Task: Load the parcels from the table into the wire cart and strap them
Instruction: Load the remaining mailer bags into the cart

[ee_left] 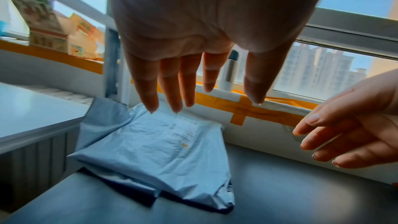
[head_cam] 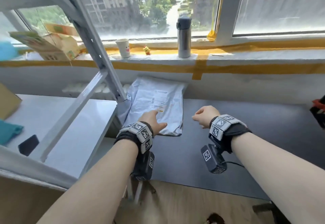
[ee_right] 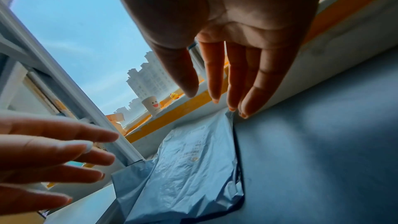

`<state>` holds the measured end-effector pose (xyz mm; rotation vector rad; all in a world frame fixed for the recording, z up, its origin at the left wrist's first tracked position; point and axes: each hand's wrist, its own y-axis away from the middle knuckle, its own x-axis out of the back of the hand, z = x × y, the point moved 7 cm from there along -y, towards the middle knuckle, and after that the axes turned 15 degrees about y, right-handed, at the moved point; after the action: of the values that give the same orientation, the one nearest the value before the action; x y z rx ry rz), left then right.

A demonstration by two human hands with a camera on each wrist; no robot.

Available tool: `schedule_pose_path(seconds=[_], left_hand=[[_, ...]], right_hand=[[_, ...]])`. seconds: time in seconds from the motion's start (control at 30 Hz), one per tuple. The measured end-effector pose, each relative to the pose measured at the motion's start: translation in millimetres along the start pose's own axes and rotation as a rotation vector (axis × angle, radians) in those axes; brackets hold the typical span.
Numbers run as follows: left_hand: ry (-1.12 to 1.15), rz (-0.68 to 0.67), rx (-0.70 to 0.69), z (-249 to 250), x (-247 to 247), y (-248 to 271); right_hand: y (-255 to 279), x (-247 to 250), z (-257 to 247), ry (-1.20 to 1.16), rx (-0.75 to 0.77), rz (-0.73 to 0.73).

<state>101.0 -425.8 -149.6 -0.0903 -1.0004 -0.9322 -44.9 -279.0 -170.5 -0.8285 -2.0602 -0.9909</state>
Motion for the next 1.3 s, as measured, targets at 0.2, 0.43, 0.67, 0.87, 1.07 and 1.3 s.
schedule_pose_path(seconds=[0.2,0.43,0.67,0.87,1.07,1.3], left_hand=[[0.035,-0.003,0.124,-49,14,-36],[-0.024,-0.012,0.268,-84,34,-105],[-0.013,0.009,0.377,-102,33,-167],[0.063,0.027,0.437,-119,15,-197],[0.107,-0.034,0.448,-121,-14,-191],[-0.001,-0.121,0.238,-68,-18,-167]], right_hand=[[-51,-40,-21,-0.154,-0.101,-0.15],[-127,-65,-46,-0.186,-0.224,-0.241],[-184,-66,-51,-0.251,-0.31,-0.218],[-194,-67,-37,-0.198,-0.237,-0.196],[-171,-44,-8,-0.228,-0.316,-0.065],[-114,-11,18,-0.165,-0.377,0.108]])
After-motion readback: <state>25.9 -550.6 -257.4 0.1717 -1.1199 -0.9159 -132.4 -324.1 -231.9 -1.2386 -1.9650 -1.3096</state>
